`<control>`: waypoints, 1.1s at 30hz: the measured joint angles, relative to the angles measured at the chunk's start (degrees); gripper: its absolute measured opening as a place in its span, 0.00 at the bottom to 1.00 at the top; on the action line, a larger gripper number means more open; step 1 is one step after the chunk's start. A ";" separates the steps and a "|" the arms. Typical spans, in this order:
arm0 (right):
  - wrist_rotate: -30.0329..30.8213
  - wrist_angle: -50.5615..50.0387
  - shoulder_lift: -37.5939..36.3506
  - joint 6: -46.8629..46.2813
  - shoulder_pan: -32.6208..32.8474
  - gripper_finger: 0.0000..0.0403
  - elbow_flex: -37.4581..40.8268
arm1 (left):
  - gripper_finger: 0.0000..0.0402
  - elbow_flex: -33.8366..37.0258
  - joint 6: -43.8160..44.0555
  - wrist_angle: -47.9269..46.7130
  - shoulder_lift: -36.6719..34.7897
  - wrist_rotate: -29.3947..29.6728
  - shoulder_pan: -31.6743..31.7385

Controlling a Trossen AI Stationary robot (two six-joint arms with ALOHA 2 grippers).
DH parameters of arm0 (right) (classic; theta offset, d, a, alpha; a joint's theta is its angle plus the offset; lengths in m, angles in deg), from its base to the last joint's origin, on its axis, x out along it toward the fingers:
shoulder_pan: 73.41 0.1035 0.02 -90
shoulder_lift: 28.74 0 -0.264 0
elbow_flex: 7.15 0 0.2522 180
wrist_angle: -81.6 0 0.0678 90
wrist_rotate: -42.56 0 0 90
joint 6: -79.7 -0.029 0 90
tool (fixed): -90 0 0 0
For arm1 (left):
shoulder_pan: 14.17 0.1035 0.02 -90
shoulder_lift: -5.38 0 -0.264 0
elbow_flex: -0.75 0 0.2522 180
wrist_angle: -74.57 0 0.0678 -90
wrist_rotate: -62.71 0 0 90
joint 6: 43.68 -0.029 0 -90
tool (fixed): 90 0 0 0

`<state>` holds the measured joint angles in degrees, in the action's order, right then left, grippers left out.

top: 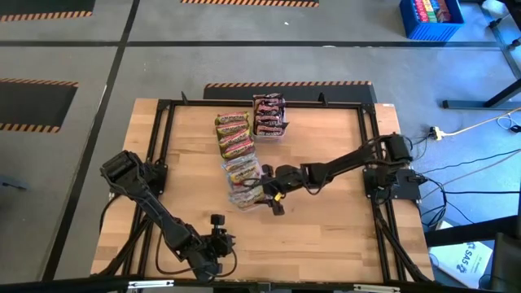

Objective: Sort Maruchan noodles
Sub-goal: Put the blue noodle pack into the bottom transparent bin

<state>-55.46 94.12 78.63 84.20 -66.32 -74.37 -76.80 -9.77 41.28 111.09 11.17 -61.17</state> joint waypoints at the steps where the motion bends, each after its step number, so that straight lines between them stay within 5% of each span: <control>1: -0.15 -3.24 -1.19 0.22 0.00 0.60 -0.59 | 0.22 0.00 0.00 0.00 0.00 0.00 0.00; 10: 2.63 -32.72 -11.00 -3.13 0.83 0.65 -8.88 | 0.22 0.02 0.04 -0.09 0.02 0.00 0.00; 15: 3.66 -29.09 -11.78 -4.62 2.45 0.62 -9.85 | 0.22 0.02 0.04 0.04 0.02 0.01 0.19; 28: 2.04 -13.35 -2.66 -2.70 3.82 0.08 -8.73 | 0.22 0.04 0.05 0.05 0.02 0.09 0.48; 33: 2.12 -13.17 -0.07 -2.21 3.76 0.02 -8.82 | 0.22 0.04 0.05 0.11 0.02 0.07 0.48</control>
<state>-53.33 80.96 78.56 82.00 -62.56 -83.19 -76.75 -9.72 41.40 111.11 11.23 -60.69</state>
